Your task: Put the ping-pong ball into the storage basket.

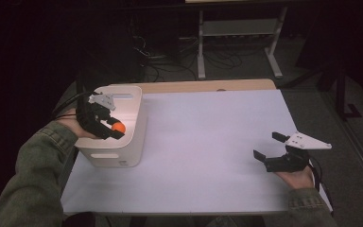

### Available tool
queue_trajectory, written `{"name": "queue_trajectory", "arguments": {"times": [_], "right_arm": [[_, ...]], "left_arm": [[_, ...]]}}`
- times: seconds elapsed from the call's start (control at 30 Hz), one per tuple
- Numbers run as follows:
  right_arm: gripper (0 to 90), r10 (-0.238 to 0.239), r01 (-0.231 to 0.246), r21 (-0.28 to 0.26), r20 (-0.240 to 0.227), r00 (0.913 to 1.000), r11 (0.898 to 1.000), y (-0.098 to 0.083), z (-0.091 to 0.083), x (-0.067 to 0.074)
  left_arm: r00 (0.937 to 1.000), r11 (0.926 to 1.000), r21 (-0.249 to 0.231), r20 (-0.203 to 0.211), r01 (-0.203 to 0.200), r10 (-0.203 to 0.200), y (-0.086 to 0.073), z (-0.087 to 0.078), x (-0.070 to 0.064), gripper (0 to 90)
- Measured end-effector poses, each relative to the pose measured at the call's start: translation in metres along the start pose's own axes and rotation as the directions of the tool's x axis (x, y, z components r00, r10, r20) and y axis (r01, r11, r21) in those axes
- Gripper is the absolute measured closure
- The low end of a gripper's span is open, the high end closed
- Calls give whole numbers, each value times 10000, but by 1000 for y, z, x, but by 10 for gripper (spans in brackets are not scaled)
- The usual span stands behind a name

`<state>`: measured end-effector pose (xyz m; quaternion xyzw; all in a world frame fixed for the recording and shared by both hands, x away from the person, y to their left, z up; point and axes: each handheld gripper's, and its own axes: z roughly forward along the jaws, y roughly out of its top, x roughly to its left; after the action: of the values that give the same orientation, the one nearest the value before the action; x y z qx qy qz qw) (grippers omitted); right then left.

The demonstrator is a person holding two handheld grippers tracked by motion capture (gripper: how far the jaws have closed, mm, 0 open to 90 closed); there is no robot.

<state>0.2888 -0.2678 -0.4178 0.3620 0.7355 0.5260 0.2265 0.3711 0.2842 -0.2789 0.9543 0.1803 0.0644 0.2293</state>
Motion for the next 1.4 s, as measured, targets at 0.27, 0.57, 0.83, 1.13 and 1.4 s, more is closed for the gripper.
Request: {"name": "queue_trajectory", "arguments": {"times": [0.27,0.57,0.83,1.13,1.4], "right_arm": [[0,-14,14,-23,71,10000,10000,0,0,0],[0,-69,68,23,76,9999,10000,-1,0,-1],[0,-85,84,24,96,9999,10000,-1,0,-1],[0,-119,118,92,95,9999,9999,-1,0,0],[0,-117,116,105,80,9999,9999,-1,0,0]], "left_arm": [[9998,9999,127,184,83,-86,-5,10,1,502],[9996,9998,204,277,73,-79,-4,21,4,502],[9992,9992,403,407,42,-58,-3,30,6,502],[9989,9965,815,429,159,-194,-5,38,10,502],[9987,9949,992,450,180,-225,-3,42,12,502]]}}
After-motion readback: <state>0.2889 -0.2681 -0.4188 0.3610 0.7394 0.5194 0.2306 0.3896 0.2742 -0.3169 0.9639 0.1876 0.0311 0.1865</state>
